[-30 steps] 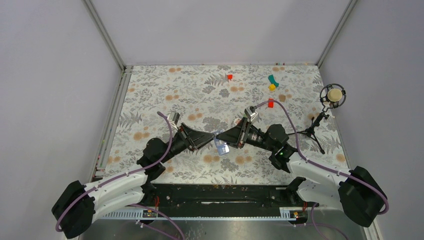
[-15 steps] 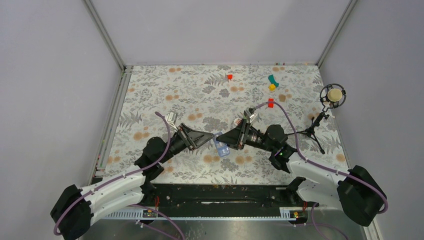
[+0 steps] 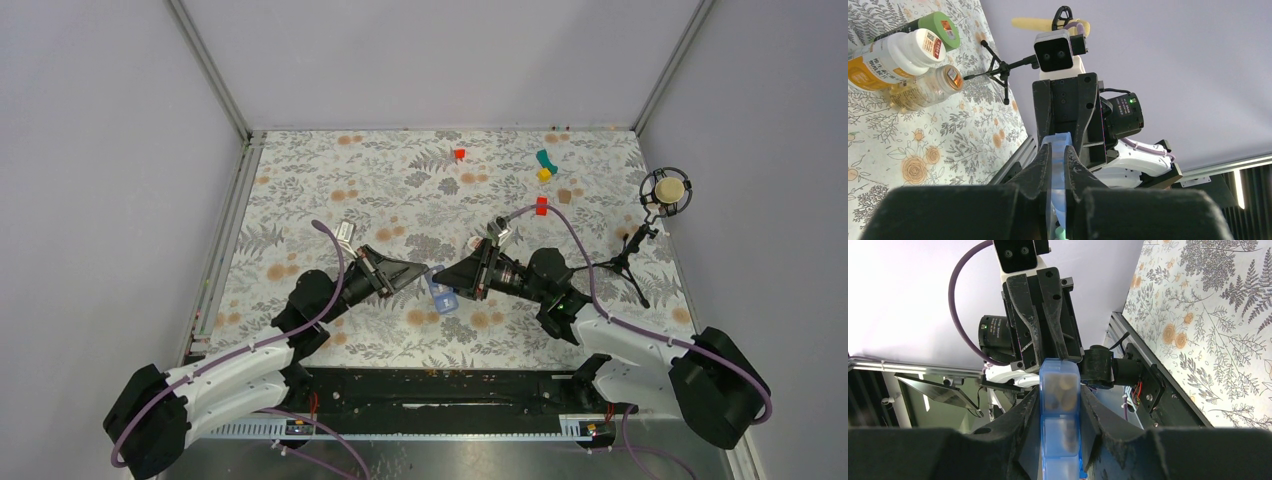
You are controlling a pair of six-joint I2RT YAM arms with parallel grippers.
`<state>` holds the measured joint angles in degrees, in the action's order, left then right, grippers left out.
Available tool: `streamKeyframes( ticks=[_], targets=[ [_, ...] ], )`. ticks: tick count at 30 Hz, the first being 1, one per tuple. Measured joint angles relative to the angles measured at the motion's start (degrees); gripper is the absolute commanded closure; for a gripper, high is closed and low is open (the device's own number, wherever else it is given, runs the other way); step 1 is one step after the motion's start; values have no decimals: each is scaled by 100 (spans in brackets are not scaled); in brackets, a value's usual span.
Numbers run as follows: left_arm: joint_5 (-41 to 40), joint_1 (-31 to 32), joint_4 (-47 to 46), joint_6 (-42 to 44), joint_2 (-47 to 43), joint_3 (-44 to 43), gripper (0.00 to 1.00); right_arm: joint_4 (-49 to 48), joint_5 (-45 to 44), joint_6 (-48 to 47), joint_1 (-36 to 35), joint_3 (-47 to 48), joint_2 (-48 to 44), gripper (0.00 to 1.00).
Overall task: Sort the pills into containers
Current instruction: Adjust the pill container.
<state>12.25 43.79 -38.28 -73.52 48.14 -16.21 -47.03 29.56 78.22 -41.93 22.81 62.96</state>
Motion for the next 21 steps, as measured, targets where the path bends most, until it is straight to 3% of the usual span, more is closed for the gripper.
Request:
streamKeyframes(
  ticks=[3, 6, 7, 9, 12, 21],
  targets=[
    [-7, -11, 13, 17, 0, 0, 100, -50, 2, 2, 4, 0, 59, 95],
    [-17, -33, 44, 52, 0, 0, 64, -133, 4, 11, 7, 0, 136, 95],
    [-22, -35, 48, 85, -2, 0, 58, -155, 4, 20, 9, 0, 155, 95],
    [9, -17, 79, 98, -2, -9, 56, -195, 13, 28, -2, 0, 188, 95],
    [37, 15, 153, 96, -2, -9, 60, -251, 11, 35, -2, 0, 195, 95],
    [68, 17, 157, 15, -13, -9, 91, -302, -4, 44, -2, 0, 192, 95]
  ],
)
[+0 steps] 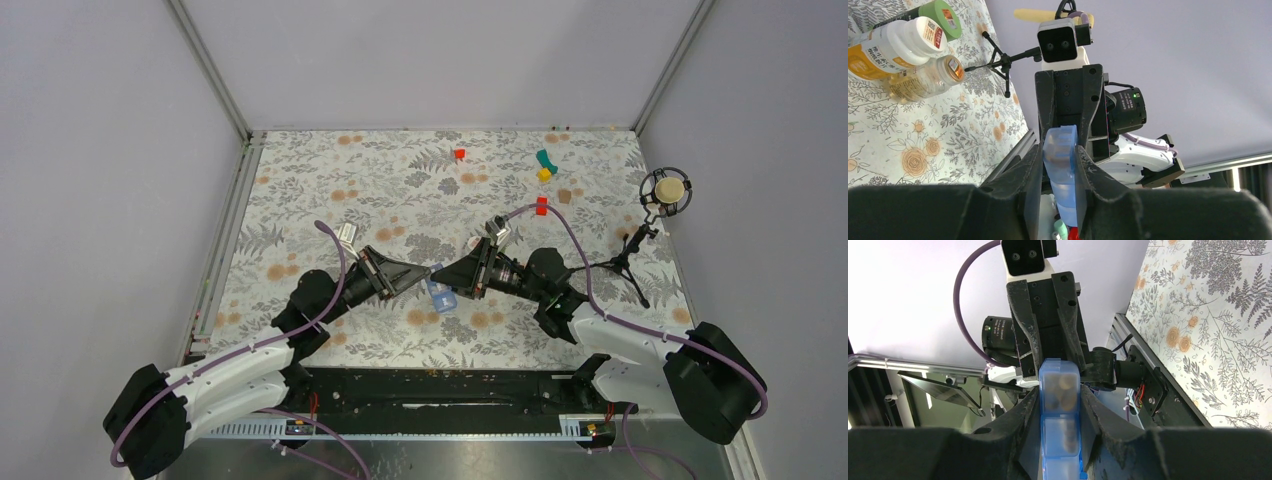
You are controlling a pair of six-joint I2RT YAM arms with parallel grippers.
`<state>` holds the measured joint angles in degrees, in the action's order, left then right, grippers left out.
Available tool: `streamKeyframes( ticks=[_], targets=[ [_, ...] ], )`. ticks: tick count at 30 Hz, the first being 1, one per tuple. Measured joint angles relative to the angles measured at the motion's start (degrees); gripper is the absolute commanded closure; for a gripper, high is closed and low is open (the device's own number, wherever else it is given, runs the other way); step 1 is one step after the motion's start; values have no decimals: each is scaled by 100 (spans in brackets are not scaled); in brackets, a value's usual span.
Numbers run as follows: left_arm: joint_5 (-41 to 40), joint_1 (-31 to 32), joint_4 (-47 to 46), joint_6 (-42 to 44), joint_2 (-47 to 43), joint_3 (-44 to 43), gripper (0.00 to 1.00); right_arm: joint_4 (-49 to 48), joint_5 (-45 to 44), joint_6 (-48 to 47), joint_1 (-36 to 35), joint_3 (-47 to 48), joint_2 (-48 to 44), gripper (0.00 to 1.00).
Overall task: Sort the pills into containers
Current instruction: Adjust the pill container, then place the pill container at the center of the board.
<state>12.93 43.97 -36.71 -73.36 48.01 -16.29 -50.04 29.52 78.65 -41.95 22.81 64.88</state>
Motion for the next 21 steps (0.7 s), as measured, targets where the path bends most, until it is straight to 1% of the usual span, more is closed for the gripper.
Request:
streamKeyframes(
  ticks=[1, 2, 8, 14, 15, 16, 17, 19, 20, 21],
  targets=[
    [4, 0, -4, -35, 0, 0, 94, -2, 0, 2, 0, 0, 0, 95],
    [11, 0, -15, -50, 0, 0, 100, -17, 0, 4, 0, 0, 0, 95],
    [28, -7, -33, -214, 24, 0, 100, -72, 0, 9, 0, 0, 24, 96],
    [-17, -15, 116, -190, -44, -2, 100, -136, 7, 11, 0, 0, 109, 96],
    [-24, -15, 160, -162, -72, -7, 89, -149, 9, 7, 0, -2, 125, 96],
    [-31, -15, 216, -129, -101, -13, 54, -160, 11, 9, -2, -2, 138, 96],
    [-33, -15, 295, -72, -127, -33, 36, -173, 11, 9, -4, -2, 155, 96],
    [-31, -15, 426, 46, -166, -83, 14, -181, -4, 7, -4, -9, 184, 96],
    [-35, -15, 498, 114, -203, -90, 9, -181, -13, 4, -4, -15, 188, 96],
    [-39, -15, 579, 186, -245, -92, 7, -181, -26, -9, -4, -22, 199, 96]
  ],
)
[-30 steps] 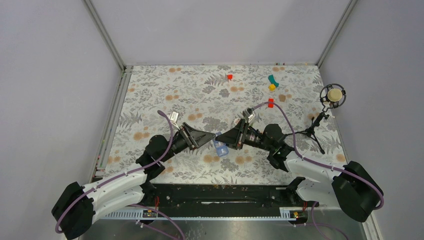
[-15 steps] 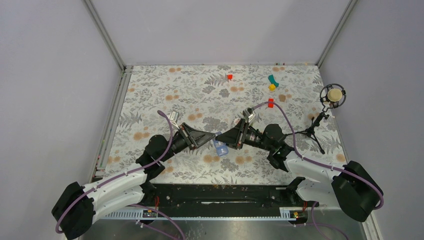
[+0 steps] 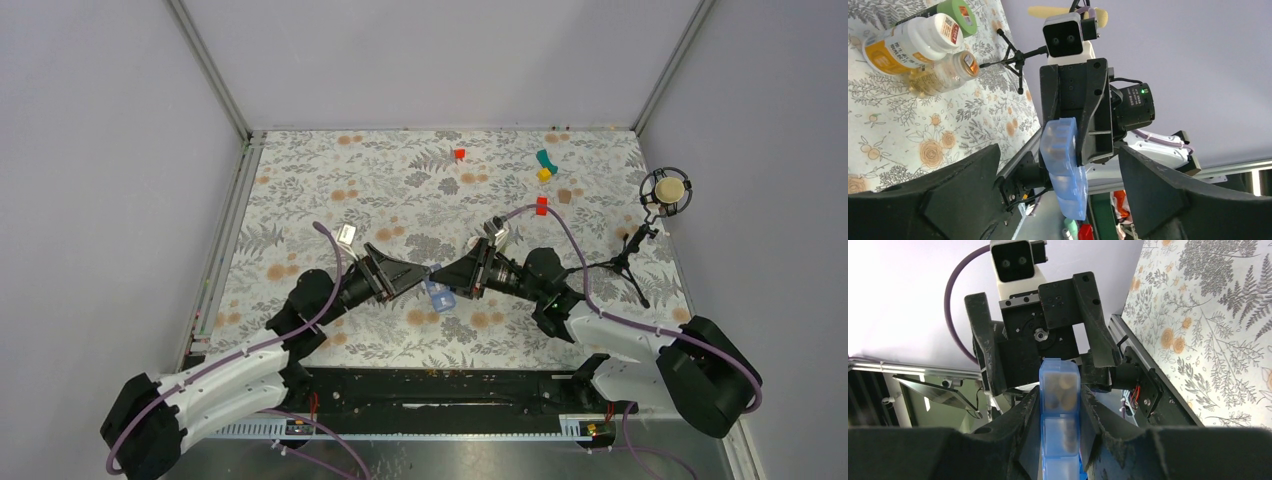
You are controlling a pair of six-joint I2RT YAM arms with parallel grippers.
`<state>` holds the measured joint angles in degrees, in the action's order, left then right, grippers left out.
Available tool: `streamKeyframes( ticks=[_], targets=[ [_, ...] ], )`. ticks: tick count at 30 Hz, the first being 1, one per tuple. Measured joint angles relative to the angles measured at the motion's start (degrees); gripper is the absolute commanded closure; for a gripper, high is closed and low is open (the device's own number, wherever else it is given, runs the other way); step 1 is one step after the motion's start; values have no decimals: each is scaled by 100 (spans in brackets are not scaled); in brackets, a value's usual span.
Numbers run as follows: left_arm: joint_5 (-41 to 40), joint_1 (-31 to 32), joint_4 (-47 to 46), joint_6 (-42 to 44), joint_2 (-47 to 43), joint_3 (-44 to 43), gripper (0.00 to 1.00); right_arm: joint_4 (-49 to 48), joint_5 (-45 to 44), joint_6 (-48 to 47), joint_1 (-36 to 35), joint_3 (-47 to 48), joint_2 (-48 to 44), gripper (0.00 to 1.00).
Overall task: Sort the pills into containers
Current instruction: Place the pill container at the center of the board.
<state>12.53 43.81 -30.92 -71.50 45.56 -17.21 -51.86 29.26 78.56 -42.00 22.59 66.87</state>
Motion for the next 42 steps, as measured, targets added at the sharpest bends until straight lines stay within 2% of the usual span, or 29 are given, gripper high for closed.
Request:
streamKeyframes(
  ticks=[7, 14, 17, 24, 30, 32, 34, 39, 42],
  targets=[
    [-199, -2, 610, 267, -579, 162, 6, 28, -212, -380, 0, -107, 175, 95],
    [-905, -2, 1976, 726, -1209, 328, 6, 481, -411, -1379, -15, -212, 446, 94],
    [-1250, -2, 2413, 911, -1161, 354, 6, 693, -546, -1829, -120, -262, 739, 94],
    [-1624, -2, 2769, 1141, -501, 367, 10, 870, -872, -2481, -533, -232, 1740, 97],
    [-1773, -15, 2826, 1274, -245, 374, 12, 378, -896, -2754, -645, -83, 2752, 96],
    [-1777, -28, 2822, 1307, -177, 376, 12, 9, -841, -2741, -643, -61, 3064, 92],
    [-1775, -28, 2798, 1325, -111, 380, 12, -326, -835, -2763, -654, -24, 3279, 84],
    [-1775, -39, 2693, 1331, -28, 437, 12, -625, -887, -2824, -656, -22, 3427, 57],
    [-1775, -46, 2693, 1349, -28, 450, 12, -597, -942, -2885, -656, -22, 3370, 46]
  ],
)
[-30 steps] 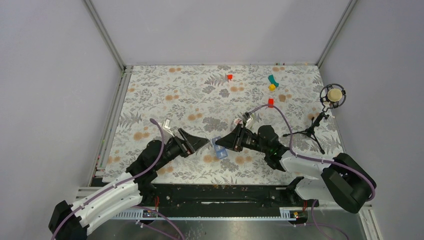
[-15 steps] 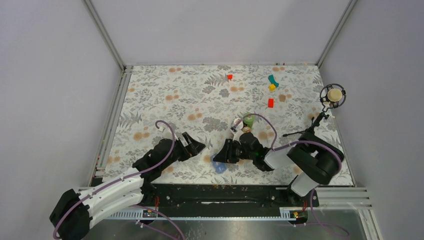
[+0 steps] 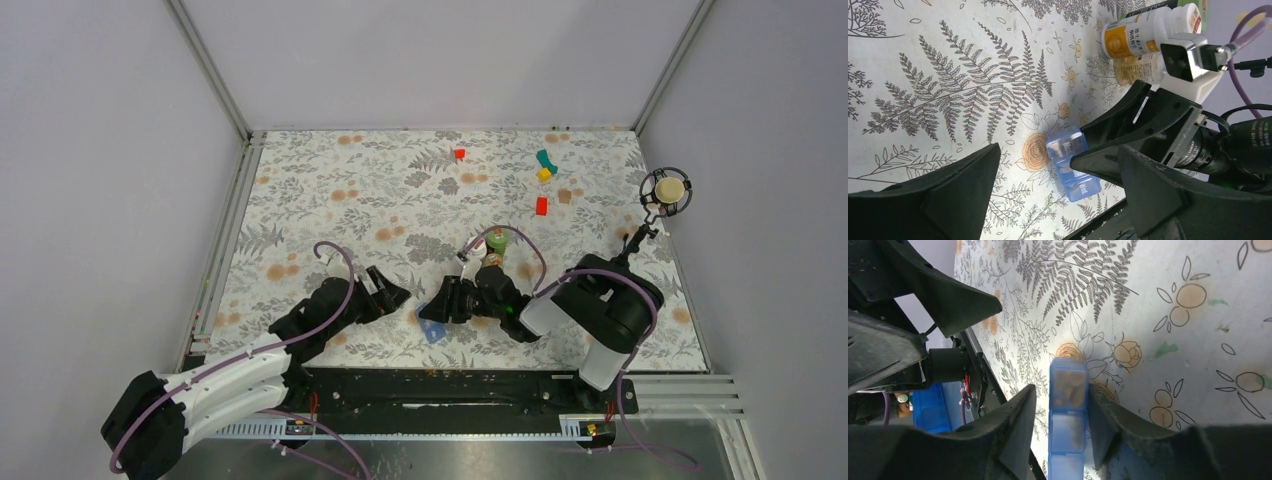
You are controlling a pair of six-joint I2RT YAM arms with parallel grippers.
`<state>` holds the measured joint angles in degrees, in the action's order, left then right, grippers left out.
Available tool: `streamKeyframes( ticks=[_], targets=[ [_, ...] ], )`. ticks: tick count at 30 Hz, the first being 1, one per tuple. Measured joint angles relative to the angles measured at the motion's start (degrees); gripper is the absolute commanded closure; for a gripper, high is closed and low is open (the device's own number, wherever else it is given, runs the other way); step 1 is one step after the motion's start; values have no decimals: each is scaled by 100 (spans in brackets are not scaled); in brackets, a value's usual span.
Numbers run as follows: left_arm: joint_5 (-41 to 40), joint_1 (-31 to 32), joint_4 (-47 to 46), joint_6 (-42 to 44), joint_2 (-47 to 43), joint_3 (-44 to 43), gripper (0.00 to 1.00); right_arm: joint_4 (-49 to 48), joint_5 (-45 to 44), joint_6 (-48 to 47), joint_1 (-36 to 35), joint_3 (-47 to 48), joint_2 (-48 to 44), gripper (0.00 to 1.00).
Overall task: Sort the pills into containers
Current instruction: Place the pill container at the center of the board, then reset both arms
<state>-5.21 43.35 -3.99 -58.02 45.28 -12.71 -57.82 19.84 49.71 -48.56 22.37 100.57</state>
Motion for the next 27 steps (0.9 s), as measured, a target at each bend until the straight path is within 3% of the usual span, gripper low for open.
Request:
streamKeyframes(
  ticks=[13, 20, 23, 26, 27],
  targets=[
    [0, -31, 0, 83, -2, 0, 10, 1255, -721, -560, -15, 116, -872, 25],
    [-2, -48, 17, 120, -11, -2, 8, 2170, -1132, -769, -15, 125, -1458, 22],
    [-4, -52, 96, 155, -46, -4, 2, 2577, -1261, -831, -15, 127, -1707, 19],
    [-22, -55, 264, 238, -210, -26, 1, 3084, -1416, -903, -15, 129, -2120, 13],
    [-31, -57, 345, 264, -282, -59, 1, 3270, -1473, -933, -15, 136, -2317, 6]
  ],
)
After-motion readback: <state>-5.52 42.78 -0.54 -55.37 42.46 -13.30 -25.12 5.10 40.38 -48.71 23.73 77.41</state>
